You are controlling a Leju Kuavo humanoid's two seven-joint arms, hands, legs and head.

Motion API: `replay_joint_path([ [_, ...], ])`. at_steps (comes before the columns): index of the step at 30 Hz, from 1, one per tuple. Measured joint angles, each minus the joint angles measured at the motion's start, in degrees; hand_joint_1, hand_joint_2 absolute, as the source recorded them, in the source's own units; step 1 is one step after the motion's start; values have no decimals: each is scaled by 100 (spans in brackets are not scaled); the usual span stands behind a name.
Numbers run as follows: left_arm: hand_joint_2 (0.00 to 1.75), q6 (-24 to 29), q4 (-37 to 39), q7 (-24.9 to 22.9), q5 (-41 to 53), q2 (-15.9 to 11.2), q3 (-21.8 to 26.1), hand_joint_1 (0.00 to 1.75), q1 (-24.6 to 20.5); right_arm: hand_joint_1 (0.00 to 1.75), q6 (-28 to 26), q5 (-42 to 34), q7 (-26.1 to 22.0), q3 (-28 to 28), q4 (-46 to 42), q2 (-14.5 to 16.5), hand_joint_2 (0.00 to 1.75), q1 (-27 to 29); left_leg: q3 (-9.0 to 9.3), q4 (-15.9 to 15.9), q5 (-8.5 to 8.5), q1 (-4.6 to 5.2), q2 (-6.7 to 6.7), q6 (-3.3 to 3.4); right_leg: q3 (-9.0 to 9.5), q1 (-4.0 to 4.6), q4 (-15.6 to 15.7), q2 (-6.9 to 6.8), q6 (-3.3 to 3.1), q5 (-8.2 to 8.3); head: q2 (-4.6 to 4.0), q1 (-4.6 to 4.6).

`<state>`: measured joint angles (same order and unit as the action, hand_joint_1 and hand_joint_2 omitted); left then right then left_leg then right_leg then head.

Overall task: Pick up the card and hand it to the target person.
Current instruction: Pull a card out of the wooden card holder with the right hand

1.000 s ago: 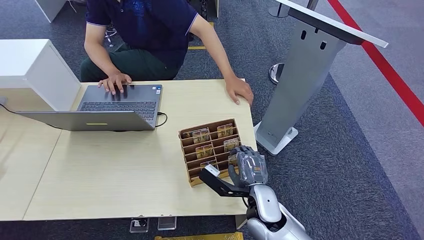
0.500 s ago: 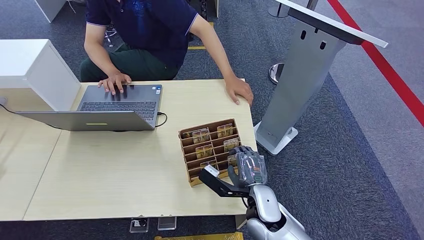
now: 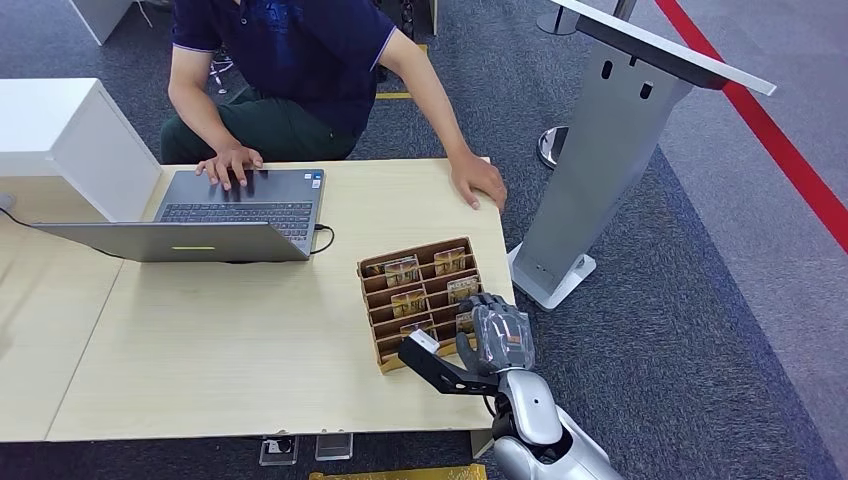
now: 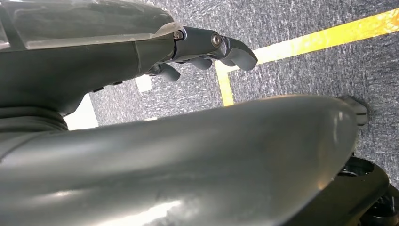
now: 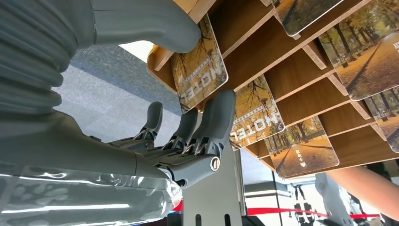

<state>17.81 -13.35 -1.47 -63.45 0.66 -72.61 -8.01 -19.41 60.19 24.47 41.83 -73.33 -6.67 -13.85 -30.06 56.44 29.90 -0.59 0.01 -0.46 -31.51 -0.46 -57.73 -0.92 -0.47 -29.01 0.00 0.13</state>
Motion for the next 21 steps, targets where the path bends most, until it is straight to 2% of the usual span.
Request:
replay_joint_path([
  [3,0,0,0,-1,5,0,0,0,0,101,1,-1,22,0,0,-4,175,2,0,0,0,0,0,0,0,0,0,0,0,0,0,0],
  [7,0,-1,0,-2,16,0,0,0,0,122,-2,-1,37,-1,0,-7,175,7,0,0,0,0,0,0,0,0,0,0,0,0,0,-1],
  [9,0,-2,0,-2,22,0,0,0,0,123,-9,-1,45,-2,0,-8,175,7,1,0,0,0,0,0,0,0,0,0,0,0,0,-2],
  [14,0,-2,0,-2,24,0,0,0,0,172,-39,-2,46,-4,-4,-8,175,3,2,0,0,0,0,0,1,0,0,0,0,0,0,-2],
  [21,0,0,0,4,24,0,0,0,0,175,-77,-14,29,-7,-9,-8,175,-3,2,0,0,0,0,0,1,0,0,0,0,0,0,-1],
])
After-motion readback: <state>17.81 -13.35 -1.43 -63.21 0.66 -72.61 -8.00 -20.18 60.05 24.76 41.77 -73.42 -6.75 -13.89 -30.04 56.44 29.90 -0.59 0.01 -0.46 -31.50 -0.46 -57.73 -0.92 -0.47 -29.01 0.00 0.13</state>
